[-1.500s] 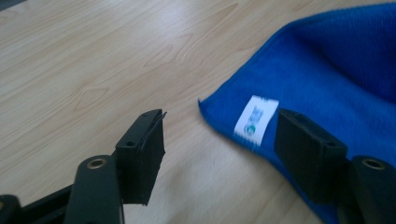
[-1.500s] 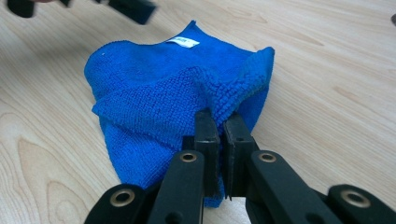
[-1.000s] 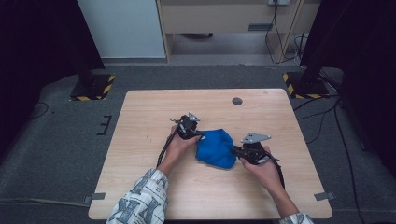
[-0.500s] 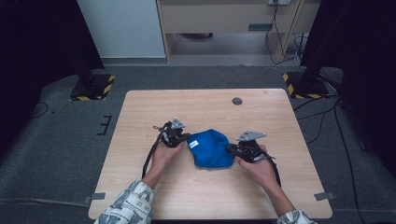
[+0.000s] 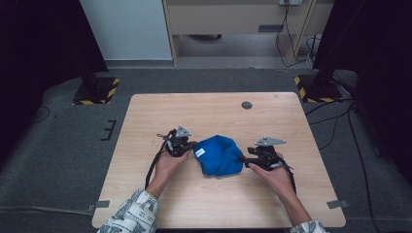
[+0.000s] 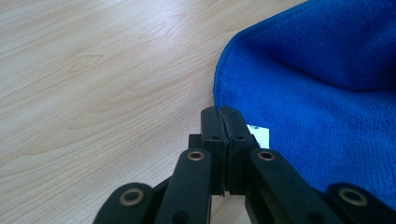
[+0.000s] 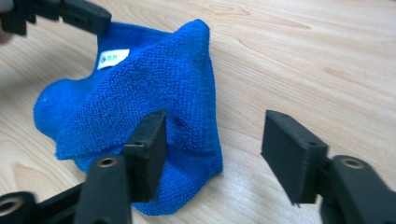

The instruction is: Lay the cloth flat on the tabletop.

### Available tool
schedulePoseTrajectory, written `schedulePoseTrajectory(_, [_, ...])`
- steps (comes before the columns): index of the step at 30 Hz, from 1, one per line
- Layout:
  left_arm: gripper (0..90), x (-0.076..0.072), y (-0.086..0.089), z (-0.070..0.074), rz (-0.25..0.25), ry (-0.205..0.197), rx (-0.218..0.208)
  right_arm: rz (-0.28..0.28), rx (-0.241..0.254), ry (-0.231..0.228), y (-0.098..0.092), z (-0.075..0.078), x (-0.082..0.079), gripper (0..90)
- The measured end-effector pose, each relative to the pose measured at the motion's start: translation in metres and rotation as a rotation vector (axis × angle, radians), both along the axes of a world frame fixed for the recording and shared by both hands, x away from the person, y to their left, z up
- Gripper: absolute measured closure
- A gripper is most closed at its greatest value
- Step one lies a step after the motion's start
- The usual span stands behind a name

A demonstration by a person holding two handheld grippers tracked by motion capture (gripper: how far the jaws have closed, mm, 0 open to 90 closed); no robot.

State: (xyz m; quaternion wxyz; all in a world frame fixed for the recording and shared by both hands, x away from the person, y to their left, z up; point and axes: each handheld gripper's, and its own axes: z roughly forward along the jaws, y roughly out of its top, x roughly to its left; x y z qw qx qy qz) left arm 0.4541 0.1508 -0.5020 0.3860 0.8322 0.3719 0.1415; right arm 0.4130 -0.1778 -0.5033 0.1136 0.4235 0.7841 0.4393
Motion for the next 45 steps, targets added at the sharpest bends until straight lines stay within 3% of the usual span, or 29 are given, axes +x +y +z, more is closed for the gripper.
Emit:
schedulePoseTrajectory(1, [88.9,0.000,-0.001,0.000,0.000,0.002,0.000,-0.003,0.011,0.001,-0.002,0.001,0.000,39.9])
schedulePoseTrajectory(5, [88.9,-0.001,-0.003,-0.001,-0.006,0.001,0.003,-0.002,0.068,-0.047,-0.006,0.008,-0.002,58.4])
schedulePoseTrajectory(10, [88.9,-0.003,-0.006,-0.001,-0.012,0.000,0.004,-0.042,0.050,-0.065,-0.007,0.010,-0.001,68.5])
schedulePoseTrajectory(14, [88.9,-0.004,-0.009,-0.002,-0.019,-0.001,0.006,-0.069,0.041,-0.042,-0.004,0.003,0.004,66.1])
schedulePoseTrajectory(17, [88.9,-0.005,-0.010,-0.001,-0.024,-0.005,0.005,-0.057,0.043,-0.019,0.005,-0.001,0.005,60.5])
schedulePoseTrajectory(24, [88.9,-0.007,-0.013,0.000,-0.035,-0.010,0.015,0.053,-0.054,-0.021,0.032,-0.010,-0.003,47.7])
schedulePoseTrajectory(33, [89.0,-0.007,-0.013,0.001,-0.032,-0.017,0.017,0.120,-0.034,-0.067,0.047,-0.007,-0.013,46.3])
schedulePoseTrajectory(38, [88.9,-0.008,-0.012,0.003,-0.027,-0.023,0.011,0.117,-0.013,-0.094,0.048,-0.001,-0.016,50.3])
schedulePoseTrajectory(45, [88.9,-0.008,-0.011,0.003,-0.024,-0.026,0.011,0.068,0.016,-0.106,0.038,0.006,-0.016,60.5])
